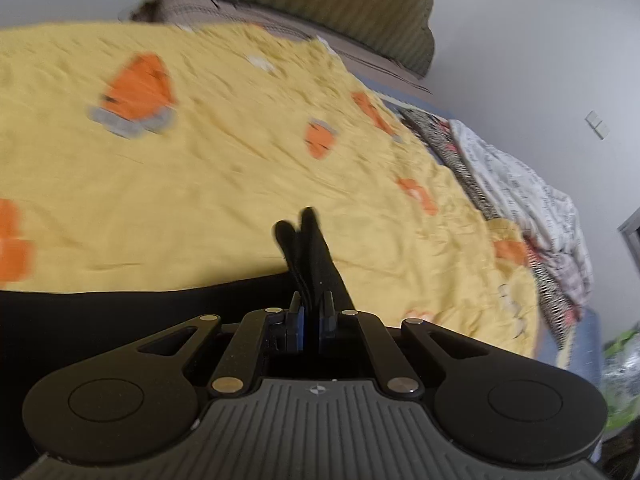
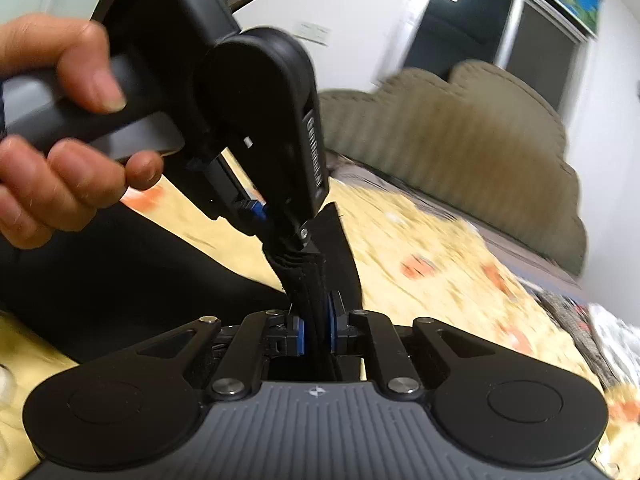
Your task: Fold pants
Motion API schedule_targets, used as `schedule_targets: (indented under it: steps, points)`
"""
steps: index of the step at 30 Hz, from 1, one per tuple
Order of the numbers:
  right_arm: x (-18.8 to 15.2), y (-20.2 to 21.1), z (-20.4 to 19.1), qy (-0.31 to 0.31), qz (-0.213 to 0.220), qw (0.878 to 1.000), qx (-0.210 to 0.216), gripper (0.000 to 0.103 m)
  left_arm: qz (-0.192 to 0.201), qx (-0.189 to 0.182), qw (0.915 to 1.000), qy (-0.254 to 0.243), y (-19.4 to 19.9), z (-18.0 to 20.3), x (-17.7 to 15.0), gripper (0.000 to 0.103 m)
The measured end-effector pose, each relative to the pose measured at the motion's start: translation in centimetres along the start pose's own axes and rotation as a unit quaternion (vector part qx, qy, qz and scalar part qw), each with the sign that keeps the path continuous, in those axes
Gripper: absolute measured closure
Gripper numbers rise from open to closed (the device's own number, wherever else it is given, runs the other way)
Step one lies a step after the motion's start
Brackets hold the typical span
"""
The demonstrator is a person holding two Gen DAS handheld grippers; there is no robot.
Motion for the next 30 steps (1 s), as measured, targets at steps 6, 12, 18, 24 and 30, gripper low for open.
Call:
schedule_targets:
  steps: [6, 12, 18, 24, 30]
  points:
    - [3.0, 2.0, -5.4, 0.015, 0.033, 0.997, 0.071, 0.093, 0.016, 0.069, 0.9973, -0.022, 6.6, -4.1, -1.2, 0.098]
    - [4.2, 3.0, -11.2, 0.038, 0.042, 0.989, 0.138, 0.093, 0.01, 0.154, 0.9869, -0.046, 11.1, -8.7, -2.8, 0.097]
    - [4.4, 2.7, -15.6, 0.052, 0.038, 0.979, 0.191, 0.093, 0.014, 0.2, 0.9796, -0.02, 14.0, -13.2, -4.1, 0.097]
    - [5.2, 1.6, -18.3, 0.077, 0.034, 0.972, 0.22, 0.093, 0.008, 0.235, 0.9719, -0.004, 15.0, -15.7, -4.7, 0.077]
    - [4.2, 1.0, -20.0, 0.11, -0.01, 0.968, 0.227, 0.084, 0.025, 0.237, 0.9686, 0.07, 17.7, -18.2, -5.5, 0.039]
Point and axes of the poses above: each gripper's, at about its wrist camera, not at the fingertips, and y roughly against the way its jaws point, z to its right, x to its top, the point moved 10 cm from there along -y, roughly the way its jaws point, and after that the axes turned 10 degrees about -x, right-handed, at the moved point
